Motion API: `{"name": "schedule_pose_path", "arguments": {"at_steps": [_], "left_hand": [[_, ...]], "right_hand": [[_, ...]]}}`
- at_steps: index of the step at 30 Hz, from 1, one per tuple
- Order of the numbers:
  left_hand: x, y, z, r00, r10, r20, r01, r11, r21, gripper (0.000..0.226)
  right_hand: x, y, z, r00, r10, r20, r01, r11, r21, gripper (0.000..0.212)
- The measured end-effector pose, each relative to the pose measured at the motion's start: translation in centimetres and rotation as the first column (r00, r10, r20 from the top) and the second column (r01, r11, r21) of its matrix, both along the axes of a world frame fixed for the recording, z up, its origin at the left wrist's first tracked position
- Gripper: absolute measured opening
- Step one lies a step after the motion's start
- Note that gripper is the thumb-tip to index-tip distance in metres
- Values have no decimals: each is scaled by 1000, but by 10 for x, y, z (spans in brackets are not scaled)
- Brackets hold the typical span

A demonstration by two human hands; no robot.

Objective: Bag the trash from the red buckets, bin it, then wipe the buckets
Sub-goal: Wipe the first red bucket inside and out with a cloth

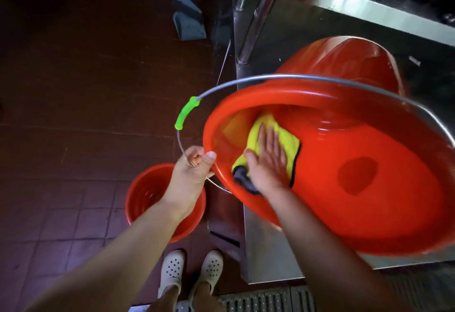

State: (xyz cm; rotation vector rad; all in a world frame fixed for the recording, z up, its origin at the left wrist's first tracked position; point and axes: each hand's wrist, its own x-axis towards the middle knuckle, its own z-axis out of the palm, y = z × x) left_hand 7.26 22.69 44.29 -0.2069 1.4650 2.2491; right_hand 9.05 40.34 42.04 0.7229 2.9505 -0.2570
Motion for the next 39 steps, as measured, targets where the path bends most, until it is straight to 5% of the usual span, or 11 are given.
{"name": "schedule_pose_path", "arguments": {"at_steps": [4, 9, 16, 21, 25, 29, 35, 39], "left_hand": [[-5, -4, 10, 995, 6, -95, -12, 998, -61, 21], [-22, -14, 34, 988, -27, -152, 16, 998, -68, 17], [-48, -30, 58, 914, -237, -330, 166, 959, -231, 16], [-68, -29, 61, 877, -431, -213, 391, 897, -208, 53], [-48, -14, 39, 942, -319, -102, 298, 938, -179, 76], [-7, -1, 13, 965, -256, -55, 242, 953, -182, 45], [-3, 3, 17, 998, -56, 25, 59, 992, -111, 38], [-11, -2, 24, 995, -58, -86, 43, 985, -167, 35]], "right_hand": [[49, -52, 4, 990, 131, -59, -133, 991, -27, 74], [37, -24, 5, 978, 204, -46, -203, 979, 33, 72], [-21, 59, -3, 995, -8, 97, 2, 998, 62, 68], [-38, 83, -9, 987, -72, 142, 63, 996, 68, 65], [-39, 82, -9, 985, -67, 156, 56, 996, 75, 65], [-26, 60, -4, 989, -59, 134, 54, 998, 42, 64], [46, -38, -4, 987, 162, -24, -161, 987, 5, 75], [50, -42, -3, 973, 220, -74, -221, 975, -14, 73]]}}
